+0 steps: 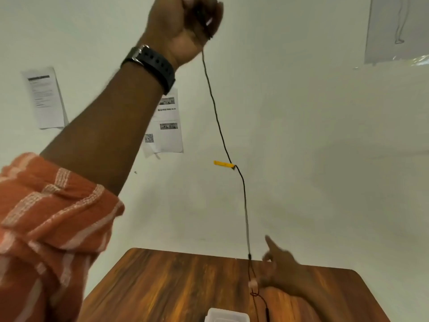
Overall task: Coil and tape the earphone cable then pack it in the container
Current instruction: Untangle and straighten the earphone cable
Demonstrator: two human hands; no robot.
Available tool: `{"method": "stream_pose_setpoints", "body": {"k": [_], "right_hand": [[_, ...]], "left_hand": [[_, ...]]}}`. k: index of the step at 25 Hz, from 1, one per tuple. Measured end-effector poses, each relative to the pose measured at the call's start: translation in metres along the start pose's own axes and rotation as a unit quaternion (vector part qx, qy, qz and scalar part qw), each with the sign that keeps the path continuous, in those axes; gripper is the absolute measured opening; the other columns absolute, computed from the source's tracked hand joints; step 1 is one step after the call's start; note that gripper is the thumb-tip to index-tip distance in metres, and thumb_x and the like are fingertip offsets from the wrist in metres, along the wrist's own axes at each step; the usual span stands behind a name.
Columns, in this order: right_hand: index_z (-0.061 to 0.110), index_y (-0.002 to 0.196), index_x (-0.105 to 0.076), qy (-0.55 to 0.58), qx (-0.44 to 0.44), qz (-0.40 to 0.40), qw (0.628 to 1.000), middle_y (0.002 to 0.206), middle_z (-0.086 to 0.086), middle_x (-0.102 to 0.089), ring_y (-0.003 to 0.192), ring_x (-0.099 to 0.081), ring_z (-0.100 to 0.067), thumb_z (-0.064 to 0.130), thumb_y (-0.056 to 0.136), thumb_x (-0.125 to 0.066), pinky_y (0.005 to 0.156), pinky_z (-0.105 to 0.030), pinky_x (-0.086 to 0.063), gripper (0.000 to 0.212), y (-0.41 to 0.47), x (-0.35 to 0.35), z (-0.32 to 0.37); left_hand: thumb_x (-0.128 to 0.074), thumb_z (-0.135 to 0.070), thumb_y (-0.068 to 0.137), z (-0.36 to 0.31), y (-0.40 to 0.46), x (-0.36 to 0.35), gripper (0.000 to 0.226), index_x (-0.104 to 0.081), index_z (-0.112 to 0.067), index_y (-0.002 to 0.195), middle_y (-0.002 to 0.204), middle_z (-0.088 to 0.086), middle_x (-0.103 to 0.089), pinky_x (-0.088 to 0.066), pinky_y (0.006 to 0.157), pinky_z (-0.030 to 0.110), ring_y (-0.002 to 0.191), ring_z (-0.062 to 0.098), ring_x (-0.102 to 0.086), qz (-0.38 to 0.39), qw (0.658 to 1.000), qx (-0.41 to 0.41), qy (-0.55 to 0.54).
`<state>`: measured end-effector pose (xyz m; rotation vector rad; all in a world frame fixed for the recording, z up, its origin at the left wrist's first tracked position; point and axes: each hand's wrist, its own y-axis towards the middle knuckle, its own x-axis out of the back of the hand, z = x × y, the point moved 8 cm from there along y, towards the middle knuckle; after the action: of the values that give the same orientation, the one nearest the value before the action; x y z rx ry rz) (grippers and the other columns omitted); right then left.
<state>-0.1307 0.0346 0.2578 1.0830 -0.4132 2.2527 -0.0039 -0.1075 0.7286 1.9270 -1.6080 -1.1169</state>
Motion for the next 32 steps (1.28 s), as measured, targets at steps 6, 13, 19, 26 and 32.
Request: {"method": "stream_pose_setpoints", "body": {"k": [6, 13, 19, 26, 32], "right_hand": [[0.028, 0.156, -0.006, 0.323, 0.25, -0.143, 0.901, 0.144, 0.007, -0.054, 0.129, -0.051, 0.0, 0.055, 0.072, -0.074, 0.109, -0.031, -0.037, 0.111, -0.012, 0.164, 0.155], [0.012, 0.09, -0.072, 0.381, 0.259, -0.136, 0.877, 0.057, -0.001, -0.042, 0.046, -0.036, -0.011, 0.016, 0.099, -0.054, 0.047, -0.029, -0.038, 0.021, -0.025, 0.111, 0.141], [0.02, 0.075, -0.071, 0.404, 0.242, -0.236, 0.85, 0.053, 0.008, -0.041, 0.047, -0.032, -0.011, 0.019, 0.098, -0.055, 0.048, -0.027, -0.028, 0.028, 0.003, 0.174, 0.097], [0.009, 0.101, -0.073, 0.438, 0.234, 0.037, 0.867, 0.056, -0.002, -0.044, 0.046, -0.039, -0.012, 0.023, 0.093, -0.063, 0.047, -0.025, -0.037, 0.019, -0.011, 0.032, 0.086], [0.021, 0.072, -0.073, 0.347, 0.236, -0.207, 0.884, 0.047, 0.008, -0.04, 0.045, -0.032, -0.009, 0.029, 0.09, -0.056, 0.044, -0.019, -0.027, 0.027, -0.054, 0.135, 0.077]], "left_hand": [[-0.034, -0.023, 0.106, 0.105, -0.051, -0.028, 0.035, -0.055, 0.0, 0.122, 0.045, -0.007, -0.042, -0.056, 0.063, 0.028, 0.048, 0.009, -0.057, 0.106, 0.974, 0.192, 0.059], [-0.034, -0.021, 0.107, 0.115, -0.063, 0.032, 0.038, -0.055, 0.006, 0.124, 0.069, 0.006, -0.072, -0.051, 0.083, 0.029, 0.076, 0.024, -0.073, 0.083, 0.866, 0.07, 0.488], [-0.03, -0.031, 0.104, 0.222, -0.213, 0.027, 0.045, -0.059, 0.003, 0.11, 0.054, -0.006, -0.027, -0.033, 0.047, 0.023, 0.04, 0.007, -0.025, 0.269, 0.879, 0.388, 0.062], [-0.03, -0.026, 0.107, 0.163, -0.123, 0.052, 0.037, -0.06, -0.007, 0.119, 0.063, -0.004, -0.065, -0.05, 0.093, 0.035, 0.076, 0.02, -0.072, -0.018, 0.992, 0.066, 0.109], [-0.038, -0.033, 0.105, 0.211, -0.157, 0.115, 0.042, -0.064, 0.0, 0.108, 0.051, 0.0, -0.058, -0.052, 0.066, 0.038, 0.056, 0.026, -0.06, 0.107, 0.837, 0.23, 0.485]]}}
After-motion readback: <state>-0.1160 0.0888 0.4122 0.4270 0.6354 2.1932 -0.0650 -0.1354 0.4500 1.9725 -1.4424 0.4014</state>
